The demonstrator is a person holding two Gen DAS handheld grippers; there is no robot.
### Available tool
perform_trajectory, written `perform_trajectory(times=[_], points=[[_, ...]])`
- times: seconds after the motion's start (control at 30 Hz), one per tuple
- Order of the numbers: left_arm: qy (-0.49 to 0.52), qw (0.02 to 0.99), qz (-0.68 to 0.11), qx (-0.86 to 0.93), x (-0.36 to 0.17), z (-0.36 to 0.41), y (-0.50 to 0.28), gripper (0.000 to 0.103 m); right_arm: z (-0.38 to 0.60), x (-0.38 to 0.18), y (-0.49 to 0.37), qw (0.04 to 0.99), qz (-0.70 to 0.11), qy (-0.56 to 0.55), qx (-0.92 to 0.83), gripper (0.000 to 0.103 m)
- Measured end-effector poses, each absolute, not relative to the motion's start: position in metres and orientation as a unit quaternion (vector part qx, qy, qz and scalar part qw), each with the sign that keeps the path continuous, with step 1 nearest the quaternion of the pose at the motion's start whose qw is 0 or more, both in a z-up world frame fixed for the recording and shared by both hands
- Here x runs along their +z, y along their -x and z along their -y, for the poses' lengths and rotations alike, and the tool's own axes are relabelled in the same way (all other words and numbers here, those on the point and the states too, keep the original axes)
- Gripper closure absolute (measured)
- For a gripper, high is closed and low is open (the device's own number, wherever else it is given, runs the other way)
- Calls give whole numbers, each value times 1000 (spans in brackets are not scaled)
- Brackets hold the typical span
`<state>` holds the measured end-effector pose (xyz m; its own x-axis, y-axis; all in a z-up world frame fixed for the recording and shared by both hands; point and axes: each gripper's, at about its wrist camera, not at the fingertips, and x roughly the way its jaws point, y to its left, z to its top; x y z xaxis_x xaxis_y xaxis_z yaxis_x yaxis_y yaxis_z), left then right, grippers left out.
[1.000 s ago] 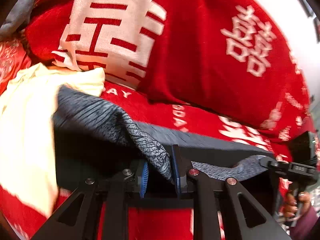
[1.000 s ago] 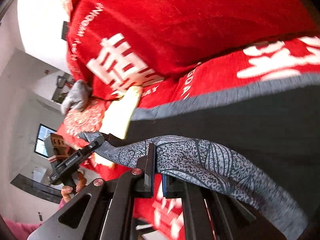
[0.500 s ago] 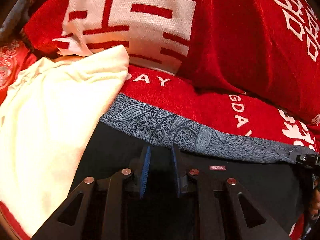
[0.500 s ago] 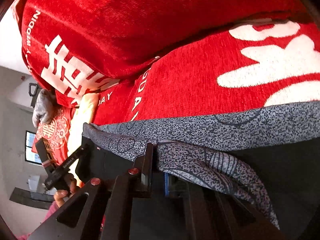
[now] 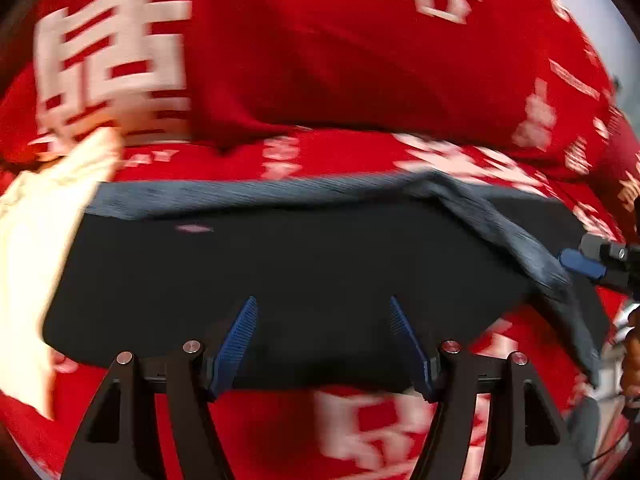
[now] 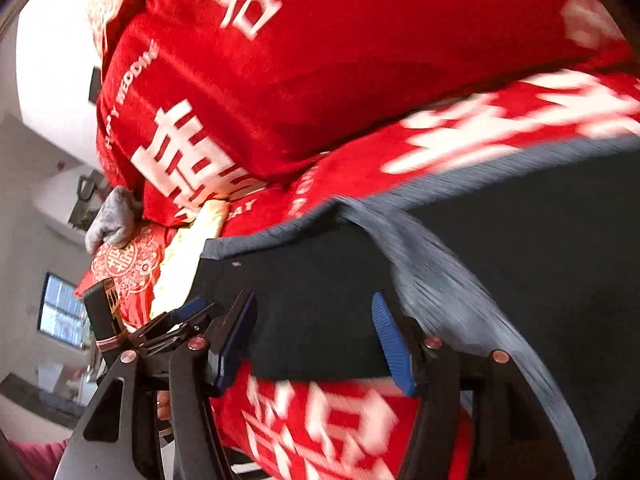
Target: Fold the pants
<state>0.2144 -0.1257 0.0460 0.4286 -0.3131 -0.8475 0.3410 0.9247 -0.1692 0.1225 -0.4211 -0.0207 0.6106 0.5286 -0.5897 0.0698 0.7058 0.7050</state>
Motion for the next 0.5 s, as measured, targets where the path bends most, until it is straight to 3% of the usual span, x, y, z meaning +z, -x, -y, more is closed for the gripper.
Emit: perform_trajectory(times=[0.3, 0.5], points=[[-1, 784, -536, -314, 28, 263, -161, 34, 517, -55, 68, 819, -387, -424, -7, 39], [-18, 751, -558, -353, 15, 331, -140, 34, 542, -104, 131, 785, -376, -491, -37, 39]])
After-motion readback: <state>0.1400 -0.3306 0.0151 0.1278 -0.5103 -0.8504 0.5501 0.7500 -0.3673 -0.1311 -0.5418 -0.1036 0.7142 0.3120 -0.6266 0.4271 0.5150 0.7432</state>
